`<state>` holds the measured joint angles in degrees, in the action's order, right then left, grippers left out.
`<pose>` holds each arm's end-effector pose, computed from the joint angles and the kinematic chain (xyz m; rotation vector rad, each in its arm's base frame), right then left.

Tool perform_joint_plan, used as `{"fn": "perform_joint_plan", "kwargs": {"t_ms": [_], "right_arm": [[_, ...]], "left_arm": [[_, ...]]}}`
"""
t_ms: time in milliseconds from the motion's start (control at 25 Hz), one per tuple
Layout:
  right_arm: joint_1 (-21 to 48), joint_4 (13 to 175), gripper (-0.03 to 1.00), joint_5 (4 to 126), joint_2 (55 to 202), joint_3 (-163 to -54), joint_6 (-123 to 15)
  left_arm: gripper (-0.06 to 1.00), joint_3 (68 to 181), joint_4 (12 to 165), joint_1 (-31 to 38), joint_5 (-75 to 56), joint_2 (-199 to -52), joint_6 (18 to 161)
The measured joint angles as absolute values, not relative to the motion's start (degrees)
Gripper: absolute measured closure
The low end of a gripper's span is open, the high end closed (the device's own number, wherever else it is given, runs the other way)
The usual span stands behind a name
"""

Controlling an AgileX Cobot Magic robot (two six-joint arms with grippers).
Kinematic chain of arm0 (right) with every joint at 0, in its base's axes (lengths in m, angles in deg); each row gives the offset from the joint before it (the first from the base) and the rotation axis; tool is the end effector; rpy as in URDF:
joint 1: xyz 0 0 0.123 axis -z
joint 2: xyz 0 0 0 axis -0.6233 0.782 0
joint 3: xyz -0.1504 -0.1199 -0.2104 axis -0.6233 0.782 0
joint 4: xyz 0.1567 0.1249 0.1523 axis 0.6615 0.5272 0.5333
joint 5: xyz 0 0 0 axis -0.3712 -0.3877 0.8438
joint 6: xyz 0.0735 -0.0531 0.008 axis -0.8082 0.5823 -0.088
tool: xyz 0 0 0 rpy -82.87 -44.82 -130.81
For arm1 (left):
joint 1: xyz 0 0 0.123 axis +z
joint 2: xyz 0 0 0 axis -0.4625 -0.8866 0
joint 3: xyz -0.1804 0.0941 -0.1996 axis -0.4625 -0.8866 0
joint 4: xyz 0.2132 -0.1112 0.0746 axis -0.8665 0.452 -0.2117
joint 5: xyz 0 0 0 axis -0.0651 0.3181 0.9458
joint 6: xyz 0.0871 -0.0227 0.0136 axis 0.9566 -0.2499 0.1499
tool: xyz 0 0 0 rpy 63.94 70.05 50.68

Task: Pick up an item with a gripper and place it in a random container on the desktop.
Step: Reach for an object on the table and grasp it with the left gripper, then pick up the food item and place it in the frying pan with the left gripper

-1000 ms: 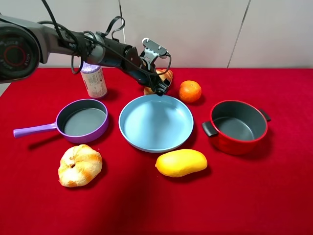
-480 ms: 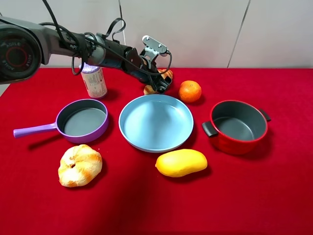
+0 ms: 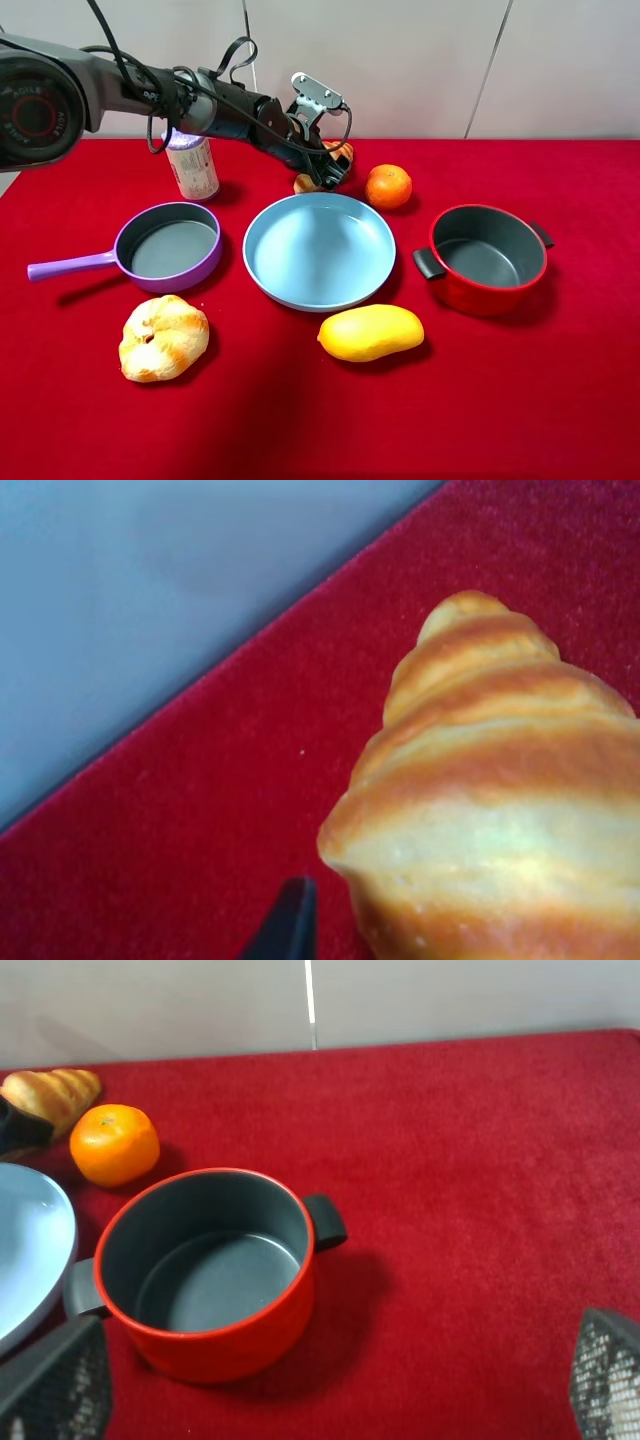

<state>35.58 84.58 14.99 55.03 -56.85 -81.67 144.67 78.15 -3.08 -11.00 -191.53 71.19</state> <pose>-0.0047 -0.0021 0.2800 0.0278 2.0076 0.0565 0.4568 -0.2707 0.0988 0.8334 2.0562 -0.1677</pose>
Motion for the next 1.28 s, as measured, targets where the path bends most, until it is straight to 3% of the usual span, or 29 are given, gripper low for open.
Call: {"fn": "perform_joint_plan", "kwargs": {"t_ms": [240, 520, 1280], "right_arm": [[35.58, 84.58, 0.27, 14.99, 55.03, -56.85, -81.67], [35.58, 84.58, 0.27, 14.99, 55.03, -56.85, -81.67], [35.58, 84.58, 0.27, 14.99, 55.03, -56.85, -81.67]], "left_arm": [[0.24, 144.67, 78.15, -3.08, -11.00, -191.53, 71.20], [0.52, 144.67, 78.15, -3.08, -11.00, -191.53, 71.20], [0.53, 144.67, 78.15, -3.08, -11.00, -191.53, 71.20]]}}
